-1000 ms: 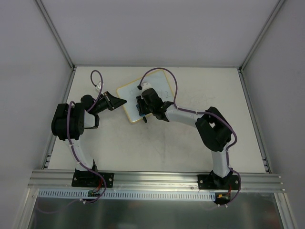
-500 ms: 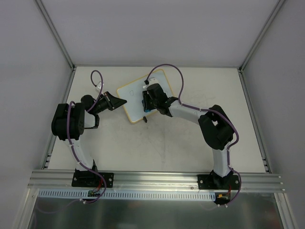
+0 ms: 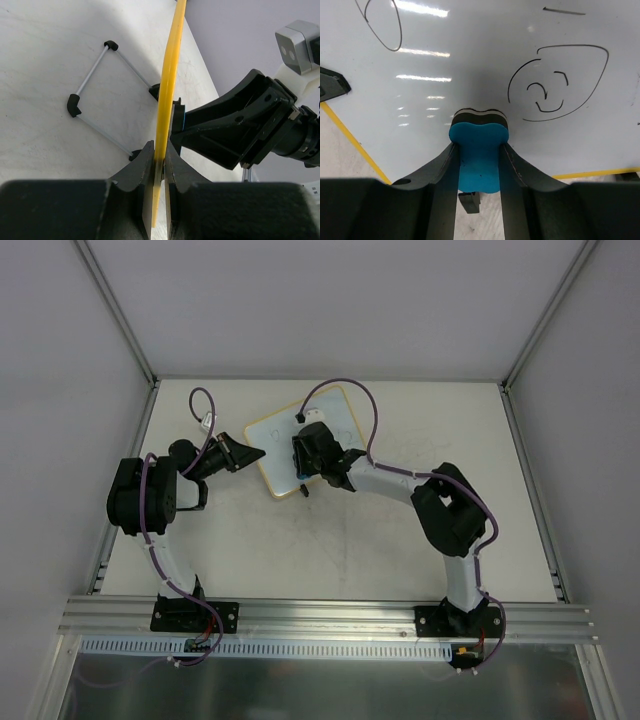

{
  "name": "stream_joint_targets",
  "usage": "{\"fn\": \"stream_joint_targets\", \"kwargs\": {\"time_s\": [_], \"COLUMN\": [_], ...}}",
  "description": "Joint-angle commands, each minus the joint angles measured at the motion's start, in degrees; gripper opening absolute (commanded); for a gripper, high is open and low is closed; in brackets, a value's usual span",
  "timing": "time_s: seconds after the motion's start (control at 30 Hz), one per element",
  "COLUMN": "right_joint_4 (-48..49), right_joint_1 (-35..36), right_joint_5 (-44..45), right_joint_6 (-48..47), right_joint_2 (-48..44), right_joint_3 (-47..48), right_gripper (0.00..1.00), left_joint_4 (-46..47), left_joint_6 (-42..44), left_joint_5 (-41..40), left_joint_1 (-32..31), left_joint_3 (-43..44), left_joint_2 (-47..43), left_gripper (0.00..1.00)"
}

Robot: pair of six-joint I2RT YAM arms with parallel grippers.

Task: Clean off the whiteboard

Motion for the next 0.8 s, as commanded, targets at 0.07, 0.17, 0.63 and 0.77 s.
{"fn": "stream_joint_targets", "kwargs": {"time_s": [0.07, 0.17, 0.63, 0.77], "right_joint_4": [4.3, 9.7, 30.7, 31.9], "right_joint_1": [2.5, 3.5, 5.4, 5.5], "right_joint_5": [-0.6, 0.2, -1.2, 2.4], "right_joint_6": [5.5, 5.8, 1.6, -3.4], "right_joint_2": [2.9, 1.9, 0.3, -1.5], "right_joint_3": [-2.2, -4.6, -12.7, -15.0], "right_gripper": [0.0, 0.0, 0.0, 0.0], "left_joint_4": [20.5, 20.4, 20.4, 20.4], "left_joint_6": [1.0, 1.1, 1.3, 1.4], "left_joint_5": [1.9, 1.9, 2.0, 2.0], "left_joint_1": [-0.4, -0.6, -0.7, -0.8], "left_joint_3": [-0.9, -0.9, -1.1, -1.1], "left_joint_2": [-2.4, -2.5, -2.7, -2.5], "left_gripper": [0.0, 0.0, 0.0, 0.0]}}
